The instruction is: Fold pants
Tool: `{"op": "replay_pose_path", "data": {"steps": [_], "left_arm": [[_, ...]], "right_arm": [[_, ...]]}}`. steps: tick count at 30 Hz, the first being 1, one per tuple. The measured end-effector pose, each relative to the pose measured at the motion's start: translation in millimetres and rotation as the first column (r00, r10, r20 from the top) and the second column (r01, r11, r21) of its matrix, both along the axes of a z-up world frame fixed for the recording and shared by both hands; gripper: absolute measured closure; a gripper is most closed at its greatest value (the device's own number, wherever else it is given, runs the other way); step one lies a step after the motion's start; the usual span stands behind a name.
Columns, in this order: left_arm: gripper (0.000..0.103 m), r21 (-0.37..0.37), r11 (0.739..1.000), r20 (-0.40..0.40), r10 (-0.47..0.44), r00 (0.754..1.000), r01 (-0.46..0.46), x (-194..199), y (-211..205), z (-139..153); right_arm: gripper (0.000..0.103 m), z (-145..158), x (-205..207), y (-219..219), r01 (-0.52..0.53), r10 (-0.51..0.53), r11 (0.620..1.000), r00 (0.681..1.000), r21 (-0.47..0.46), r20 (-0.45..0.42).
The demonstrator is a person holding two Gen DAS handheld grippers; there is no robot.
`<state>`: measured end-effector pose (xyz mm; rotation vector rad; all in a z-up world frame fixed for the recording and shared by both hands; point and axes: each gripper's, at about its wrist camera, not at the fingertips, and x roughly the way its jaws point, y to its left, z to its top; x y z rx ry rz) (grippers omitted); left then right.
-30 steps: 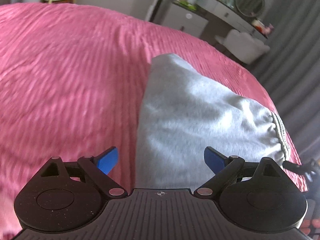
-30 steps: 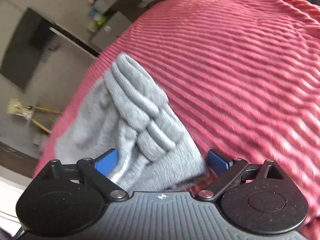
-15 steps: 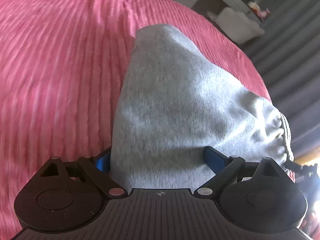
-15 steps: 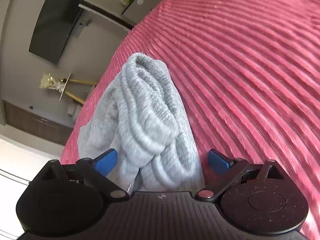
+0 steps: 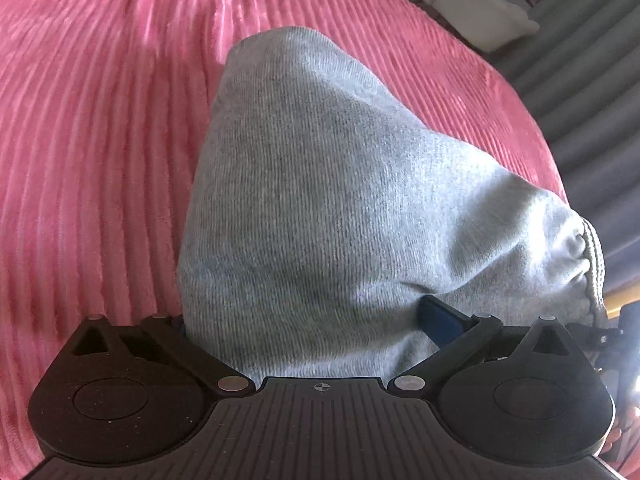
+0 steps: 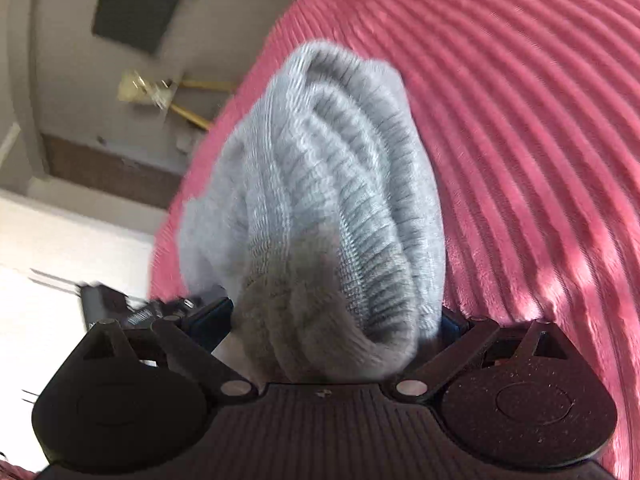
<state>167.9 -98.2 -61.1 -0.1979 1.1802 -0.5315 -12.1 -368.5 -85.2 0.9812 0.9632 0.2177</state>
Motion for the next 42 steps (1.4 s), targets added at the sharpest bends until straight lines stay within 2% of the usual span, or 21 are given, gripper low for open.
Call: {"op": "replay_pose_path", "data": {"steps": [2,7,11,13,15,18,20,21,26,28,29,30,32,34,36,37,38,39,40,41,42], "left_arm": [[0.0,-0.017,1.0,0.016,-0.013,1.0,0.014,-1.3,3.1,-2.2],[0.0,-0.056,0.996,0.079,-0.067,0.995,0.071,-11.3,16.4,-5.3],[0.0,-0.086,0.992,0.066,-0.089,0.994,0.094,-8.4,23.3,-4.9],[0.0,-0.138,0.987,0.044,-0.073,0.996,0.079,-4.5,32.6,-6.0],[0.0,-0.223,0.974,-0.002,-0.044,0.999,0.042,1.6,46.4,-8.6],[0.0,-0.366,0.93,-0.11,-0.006,0.994,-0.035,15.9,70.3,-18.7],[0.0,-0.463,0.882,-0.171,0.003,0.985,-0.083,21.8,85.5,-27.0],[0.0,-0.495,0.863,-0.193,-0.001,0.981,-0.097,23.9,89.3,-30.4],[0.0,-0.584,0.808,-0.21,-0.063,0.976,-0.074,25.4,91.5,-35.4],[0.0,-0.658,0.747,-0.232,-0.087,0.969,-0.09,25.3,95.7,-43.2],[0.0,-0.699,0.709,-0.247,-0.112,0.963,-0.097,26.7,94.1,-47.5],[0.0,-0.713,0.695,-0.253,-0.131,0.959,-0.094,25.4,93.1,-50.8],[0.0,-0.657,0.752,-0.246,-0.143,0.959,-0.056,25.8,79.1,-54.5],[0.0,-0.629,0.777,-0.197,-0.145,0.97,-0.011,21.9,69.0,-48.1],[0.001,-0.609,0.793,-0.166,-0.121,0.979,-0.005,17.2,63.1,-42.2],[0.012,-0.598,0.801,-0.154,-0.101,0.983,-0.011,14.7,61.3,-40.6],[0.038,-0.573,0.82,-0.142,-0.088,0.986,-0.009,13.9,57.9,-38.3],[0.049,-0.528,0.849,-0.134,-0.074,0.988,-0.008,12.5,54.7,-36.9],[0.057,-0.505,0.863,-0.129,-0.066,0.989,-0.008,11.4,54.3,-35.7],[0.064,-0.5,0.866,-0.128,-0.058,0.99,-0.014,8.9,55.0,-33.1],[0.066,-0.483,0.876,-0.12,-0.053,0.991,-0.012,6.3,53.5,-28.2]], "right_arm": [[0.005,0.5,6.7,6.8,-0.009,0.009,0.999,1.0,-0.039,-0.017],[0.005,1.9,6.8,14.6,0.022,-0.023,0.998,1.0,-0.056,-0.014],[0.005,-4.0,-4.2,14.3,0.088,-0.086,0.994,0.996,-0.071,0.028],[0.005,-3.6,-4.5,15.6,0.095,-0.093,0.992,0.995,-0.085,0.03],[0.005,-3.9,-2.2,15.0,0.094,-0.092,0.992,0.995,-0.08,0.024],[0.005,-4.5,2.4,14.8,0.091,-0.09,0.993,0.996,-0.069,0.013],[0.005,-4.8,2.2,14.1,0.09,-0.09,0.994,0.996,-0.069,0.011],[0.005,-4.8,2.6,14.0,0.087,-0.086,0.994,0.996,-0.069,0.01],[0.005,-4.0,0.8,12.6,0.085,-0.084,0.994,0.996,-0.066,0.011],[0.005,-4.3,1.9,12.9,0.082,-0.081,0.995,0.997,-0.062,0.015],[0.005,-4.5,1.2,11.6,0.081,-0.081,0.995,0.997,-0.062,0.016],[0.005,-4.4,1.4,11.5,0.083,-0.082,0.995,0.997,-0.063,0.016],[0.005,-4.9,0.7,11.7,0.088,-0.086,0.994,0.996,-0.069,0.023],[0.005,-5.2,0.7,13.4,0.092,-0.09,0.992,0.996,-0.081,0.03],[0.005,-4.9,0.7,15.3,0.096,-0.093,0.991,0.995,-0.095,0.033],[0.005,-4.2,1.2,16.8,0.088,-0.085,0.991,0.996,-0.105,0.033],[0.005,-3.1,2.1,18.7,0.084,-0.081,0.99,0.996,-0.114,0.029],[0.006,-1.8,3.7,19.7,0.09,-0.089,0.989,0.996,-0.12,0.013],[0.012,0.3,5.0,21.7,0.102,-0.103,0.986,0.995,-0.131,-0.003],[0.018,4.4,6.4,27.0,0.11,-0.116,0.979,0.993,-0.173,-0.025],[0.028,11.1,8.3,36.6,0.09,-0.104,0.962,0.994,-0.257,-0.039]]}}
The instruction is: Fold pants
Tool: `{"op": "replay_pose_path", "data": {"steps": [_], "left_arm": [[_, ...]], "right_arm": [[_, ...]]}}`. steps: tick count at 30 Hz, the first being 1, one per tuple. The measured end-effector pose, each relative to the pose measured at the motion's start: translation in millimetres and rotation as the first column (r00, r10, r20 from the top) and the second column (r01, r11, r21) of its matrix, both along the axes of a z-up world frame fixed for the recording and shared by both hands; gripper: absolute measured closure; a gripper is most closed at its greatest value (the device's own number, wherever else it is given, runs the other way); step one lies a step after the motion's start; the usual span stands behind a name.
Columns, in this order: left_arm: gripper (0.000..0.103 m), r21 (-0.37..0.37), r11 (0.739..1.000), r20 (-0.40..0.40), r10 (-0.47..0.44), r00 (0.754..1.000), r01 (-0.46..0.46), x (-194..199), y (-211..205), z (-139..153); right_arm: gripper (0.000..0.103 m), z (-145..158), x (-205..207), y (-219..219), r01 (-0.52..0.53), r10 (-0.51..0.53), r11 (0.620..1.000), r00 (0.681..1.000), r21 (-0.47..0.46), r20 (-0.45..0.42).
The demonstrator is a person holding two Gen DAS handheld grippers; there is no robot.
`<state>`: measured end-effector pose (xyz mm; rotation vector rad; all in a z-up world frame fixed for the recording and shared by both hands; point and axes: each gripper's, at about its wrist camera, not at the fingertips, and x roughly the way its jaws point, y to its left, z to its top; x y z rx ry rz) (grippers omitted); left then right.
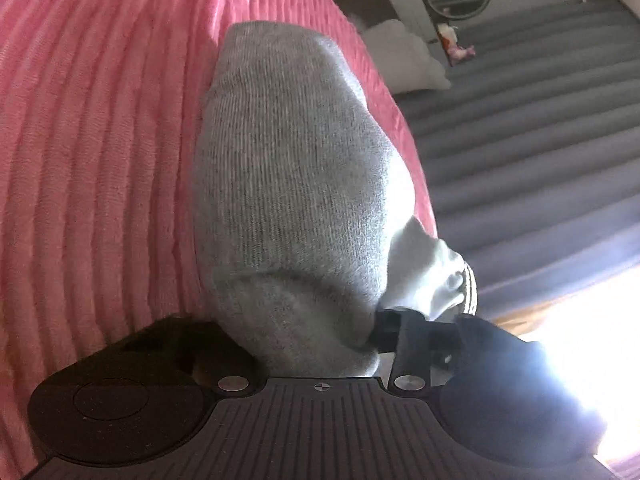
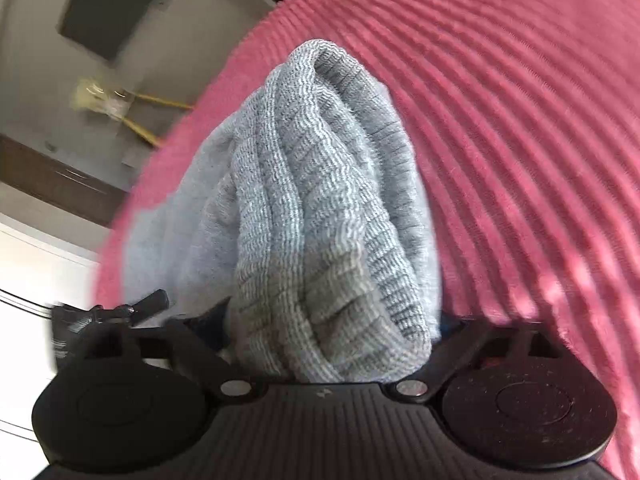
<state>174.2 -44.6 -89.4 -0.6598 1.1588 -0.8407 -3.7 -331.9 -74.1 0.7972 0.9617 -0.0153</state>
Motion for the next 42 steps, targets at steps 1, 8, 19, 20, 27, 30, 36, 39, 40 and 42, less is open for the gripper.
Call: {"op": "replay_pose_path", "data": {"steps": [1,8,19,20,27,30,36,39,40,42], "left_arm": [[0.068,0.036,0.999,0.022,0.004,1.0,-0.005,-2.9,-0.2,7.7],[0.07,0.13,0.991,0.203,-0.021,0.979,-0.006,-14.8,-20.3,80.0],[0.062,0.226,0.956,0.395,0.087,0.915,-0.188,49.2,-15.6,117.6],[0.05,0.258,0.942,0.394,0.1,0.914,-0.214,54.5,-15.4,107.9],[0.028,0.379,0.849,0.321,0.252,0.913,-0.368,30.0,39.9,89.0],[0.024,0.29,0.832,0.39,0.348,0.853,-0.473,-4.3,56.4,109.5],[0.014,0.259,0.906,0.38,0.224,0.897,-0.336,-46.1,20.8,107.9],[0.014,0.403,0.865,0.364,0.149,0.919,-0.299,-59.7,9.9,83.8],[0.014,0.454,0.839,0.371,0.128,0.92,-0.3,-62.5,10.8,75.5],[0.011,0.539,0.79,0.421,0.048,0.906,-0.292,-76.9,3.4,69.0]], "right_arm": [[0.034,7.4,0.8,11.0,-0.034,0.034,0.996,0.999,-0.083,0.001],[0.051,61.4,-2.4,40.0,-0.031,0.057,0.979,0.99,-0.2,0.127],[0.051,80.2,72.8,39.4,0.043,0.009,0.986,0.953,-0.163,0.302],[0.049,76.0,79.3,41.5,0.045,0.012,0.983,0.952,-0.179,0.304],[0.006,54.4,75.4,28.9,0.149,-0.101,0.923,0.983,-0.355,0.151],[0.006,70.9,42.6,24.6,0.269,-0.183,0.889,0.951,-0.37,0.251],[0.006,64.9,40.6,62.7,0.279,-0.18,0.876,0.946,-0.393,0.27],[0.006,53.3,48.8,84.5,0.229,-0.13,0.865,0.962,-0.447,0.242],[0.006,45.3,53.7,89.2,0.2,-0.113,0.858,0.972,-0.473,0.206],[0.006,28.7,58.4,93.1,0.145,-0.106,0.847,0.989,-0.511,0.106]]}}
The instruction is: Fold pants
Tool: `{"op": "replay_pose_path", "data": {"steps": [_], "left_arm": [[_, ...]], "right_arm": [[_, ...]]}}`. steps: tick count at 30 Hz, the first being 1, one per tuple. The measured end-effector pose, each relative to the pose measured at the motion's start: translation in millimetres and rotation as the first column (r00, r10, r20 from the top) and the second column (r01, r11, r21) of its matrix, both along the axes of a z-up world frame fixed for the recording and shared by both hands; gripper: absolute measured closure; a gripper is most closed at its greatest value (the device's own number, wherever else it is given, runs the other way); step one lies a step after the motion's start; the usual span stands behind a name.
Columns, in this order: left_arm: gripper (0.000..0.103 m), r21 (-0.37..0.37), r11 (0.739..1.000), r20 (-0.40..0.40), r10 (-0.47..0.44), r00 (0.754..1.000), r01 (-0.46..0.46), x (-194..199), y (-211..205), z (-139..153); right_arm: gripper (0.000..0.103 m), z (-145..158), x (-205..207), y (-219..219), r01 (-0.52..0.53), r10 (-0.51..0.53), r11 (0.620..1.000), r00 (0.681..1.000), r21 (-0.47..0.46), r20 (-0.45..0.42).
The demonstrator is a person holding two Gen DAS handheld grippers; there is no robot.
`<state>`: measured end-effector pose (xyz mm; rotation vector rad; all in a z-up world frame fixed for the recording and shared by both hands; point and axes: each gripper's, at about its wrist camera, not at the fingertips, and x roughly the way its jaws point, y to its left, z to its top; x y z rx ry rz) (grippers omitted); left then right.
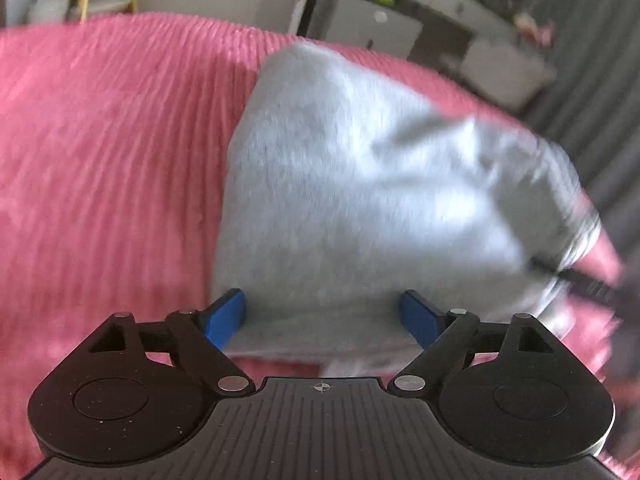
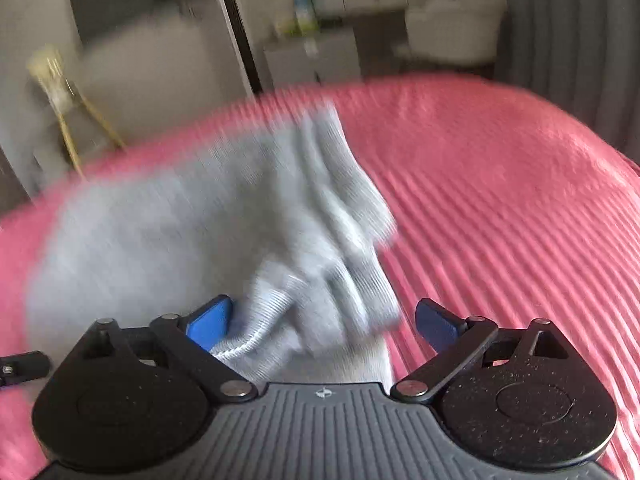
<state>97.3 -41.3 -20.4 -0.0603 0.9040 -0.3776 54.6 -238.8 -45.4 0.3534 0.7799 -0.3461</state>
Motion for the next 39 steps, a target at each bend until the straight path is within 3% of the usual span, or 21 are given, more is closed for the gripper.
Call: {"op": "replay_pose_path", "data": {"steps": [2,4,6,7,9,11,13,17,20,23,25,27,31,35,39], "left_arm": [[0.003,0.144,0.989,0.035,-0.044,0.998,0.038,-9.1,-3.9,0.2],[0.004,0.264,0.964,-0.006,-0.031,0.999,0.032,-11.8,-5.6,-5.0],[0.004,0.32,0.947,-0.028,0.032,0.999,-0.021,-20.0,0.2,-6.8],[0.004,0.302,0.952,-0.031,0.062,0.998,-0.049,-26.9,6.8,-4.2],[0.004,0.195,0.977,-0.048,0.102,0.994,-0.09,-43.0,21.4,0.9],[0.004,0.105,0.983,-0.051,0.156,0.986,-0.15,-60.0,29.0,2.3],[0.003,0.073,0.979,-0.085,0.195,0.977,-0.189,-72.1,25.4,-1.9],[0.003,0.176,0.977,-0.045,0.127,0.991,-0.118,-90.2,4.4,5.2],[0.003,0.177,0.977,-0.001,0.117,0.993,-0.115,-104.9,-1.4,15.2],[0.003,0.18,0.972,0.01,0.151,0.988,-0.15,-110.1,1.2,11.9],[0.003,0.188,0.968,0.022,0.164,0.986,-0.165,-113.4,1.0,17.0],[0.003,0.195,0.967,0.061,0.155,0.986,-0.165,-118.9,0.1,21.1],[0.002,0.214,0.965,0.105,0.133,0.986,-0.153,-130.7,-2.5,30.3],[0.002,0.235,0.952,0.197,0.15,0.969,-0.195,-142.0,-3.3,39.9],[0.002,0.196,0.966,0.161,0.14,0.977,-0.171,-139.1,-3.9,42.2]], "right_arm": [[0.006,0.8,-6.4,-4.1,0.019,-0.019,0.999,1.0,0.031,-0.004],[0.006,12.5,-6.4,-1.6,0.024,-0.025,1.0,0.999,-0.006,-0.039],[0.006,33.6,-15.4,11.8,0.019,-0.022,0.996,0.999,-0.089,-0.029],[0.006,39.9,-18.5,18.3,0.014,-0.017,0.992,1.0,-0.123,-0.024],[0.006,49.4,-36.4,33.9,-0.013,0.008,0.985,1.0,-0.169,-0.029],[0.006,48.8,-59.0,49.8,-0.087,0.083,0.985,0.996,-0.151,-0.035],[0.006,45.4,-78.9,65.8,-0.144,0.141,0.981,0.989,-0.126,-0.039],[0.006,37.2,-112.3,99.5,-0.183,0.179,0.974,0.983,-0.132,-0.044],[0.006,34.4,-130.8,107.7,-0.112,0.105,0.985,0.993,-0.134,-0.054],[0.006,37.0,-128.6,100.8,-0.074,0.058,0.991,0.989,-0.116,-0.134],[0.006,34.5,-129.1,102.3,-0.058,0.03,0.985,0.985,-0.162,-0.172],[0.006,36.3,-135.8,111.4,-0.031,-0.005,0.972,0.988,-0.232,-0.156],[0.006,42.3,-135.2,130.4,-0.123,0.072,0.952,0.98,-0.279,-0.185],[0.006,49.7,-135.3,143.7,-0.201,0.153,0.937,0.971,-0.284,-0.182],[0.006,52.7,-136.8,146.2,-0.212,0.174,0.937,0.972,-0.277,-0.157]]}}
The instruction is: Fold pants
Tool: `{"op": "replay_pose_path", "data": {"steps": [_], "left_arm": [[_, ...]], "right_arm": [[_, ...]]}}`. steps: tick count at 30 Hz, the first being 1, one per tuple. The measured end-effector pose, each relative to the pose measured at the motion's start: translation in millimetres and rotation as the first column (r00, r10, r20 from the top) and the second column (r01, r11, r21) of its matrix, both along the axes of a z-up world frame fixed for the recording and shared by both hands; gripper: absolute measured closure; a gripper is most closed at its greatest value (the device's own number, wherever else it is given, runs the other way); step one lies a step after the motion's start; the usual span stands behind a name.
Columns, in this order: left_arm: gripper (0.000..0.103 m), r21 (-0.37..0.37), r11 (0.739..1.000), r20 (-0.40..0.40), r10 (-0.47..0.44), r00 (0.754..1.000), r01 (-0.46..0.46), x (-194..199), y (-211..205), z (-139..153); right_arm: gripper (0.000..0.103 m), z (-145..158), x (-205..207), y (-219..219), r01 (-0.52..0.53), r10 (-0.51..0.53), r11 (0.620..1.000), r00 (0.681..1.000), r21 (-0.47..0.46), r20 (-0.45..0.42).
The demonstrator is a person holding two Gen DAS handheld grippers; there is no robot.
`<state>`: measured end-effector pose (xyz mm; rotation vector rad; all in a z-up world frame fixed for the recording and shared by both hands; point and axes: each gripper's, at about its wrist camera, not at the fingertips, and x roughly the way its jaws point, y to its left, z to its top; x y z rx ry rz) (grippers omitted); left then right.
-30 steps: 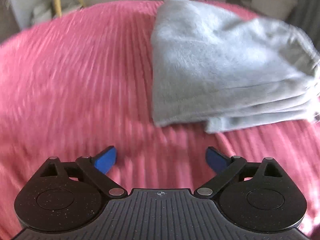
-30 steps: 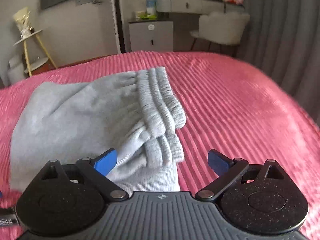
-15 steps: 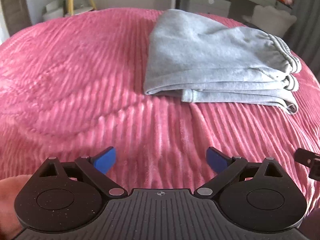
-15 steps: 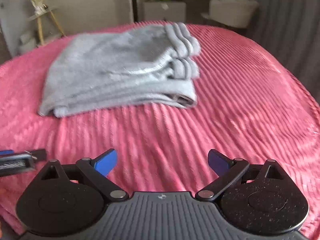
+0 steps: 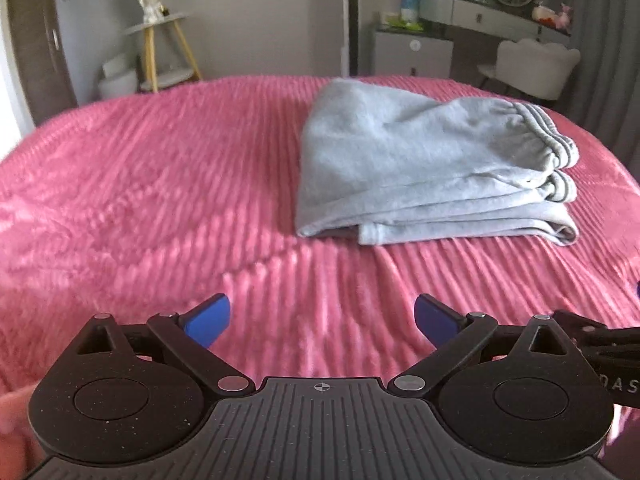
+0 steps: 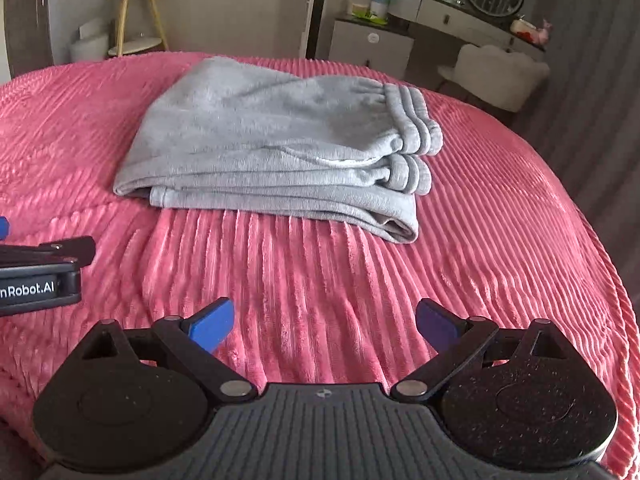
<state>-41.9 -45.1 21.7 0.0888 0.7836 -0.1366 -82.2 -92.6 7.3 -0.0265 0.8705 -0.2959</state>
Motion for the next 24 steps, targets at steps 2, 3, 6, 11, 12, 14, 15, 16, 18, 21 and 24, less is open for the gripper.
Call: {"op": "replay_pose_path", "data": {"steps": [2,3,6,11,12,14,15,16,18,21,24], "left_arm": [[0.002,-0.012,1.0,-0.04,-0.01,0.999,0.009,3.7,-3.6,-0.6],[0.002,-0.023,0.999,-0.048,-0.028,0.998,0.027,4.6,-5.1,-0.7],[0.002,-0.035,0.998,-0.016,-0.06,0.998,0.06,2.8,-9.3,1.3],[0.002,0.011,0.995,-0.013,-0.094,0.995,0.094,7.3,-19.7,-3.4],[0.002,0.024,0.995,-0.023,-0.101,0.995,0.102,9.1,-22.1,-5.6],[0.002,0.043,0.992,-0.04,-0.12,0.992,0.121,11.2,-27.0,-9.4],[0.002,0.046,0.99,-0.046,-0.129,0.991,0.131,12.0,-28.8,-11.0],[0.002,0.045,0.989,-0.049,-0.135,0.99,0.138,12.7,-30.0,-12.5],[0.002,0.047,0.989,-0.057,-0.138,0.989,0.141,14.7,-31.8,-15.6],[0.002,0.052,0.988,-0.072,-0.142,0.987,0.145,19.0,-33.5,-19.9],[0.002,0.048,0.989,-0.09,-0.133,0.987,0.138,23.4,-33.2,-22.7]], "right_arm": [[0.006,1.5,-0.6,-3.3,0.019,-0.019,1.0,1.0,0.017,0.017],[0.006,2.0,-1.0,-6.7,0.036,-0.037,0.999,0.999,0.032,0.025],[0.006,1.4,-1.7,-18.1,0.09,-0.094,0.992,0.995,0.088,0.041],[0.006,-1.9,-3.1,-35.8,0.168,-0.183,0.964,0.981,0.206,0.058],[0.006,-2.2,-3.8,-37.6,0.177,-0.195,0.959,0.979,0.219,0.063],[0.006,-2.8,-4.5,-39.9,0.193,-0.213,0.953,0.975,0.235,0.066],[0.006,-3.2,-4.8,-40.9,0.201,-0.223,0.95,0.973,0.239,0.066],[0.006,-3.6,-5.4,-41.6,0.205,-0.228,0.948,0.971,0.244,0.07],[0.006,-3.8,-6.3,-41.8,0.208,-0.233,0.947,0.97,0.247,0.075],[0.006,-6.0,-4.0,-40.9,0.207,-0.229,0.949,0.971,0.236,0.068],[0.006,-7.4,-0.7,-38.5,0.2,-0.218,0.955,0.974,0.219,0.057]]}}
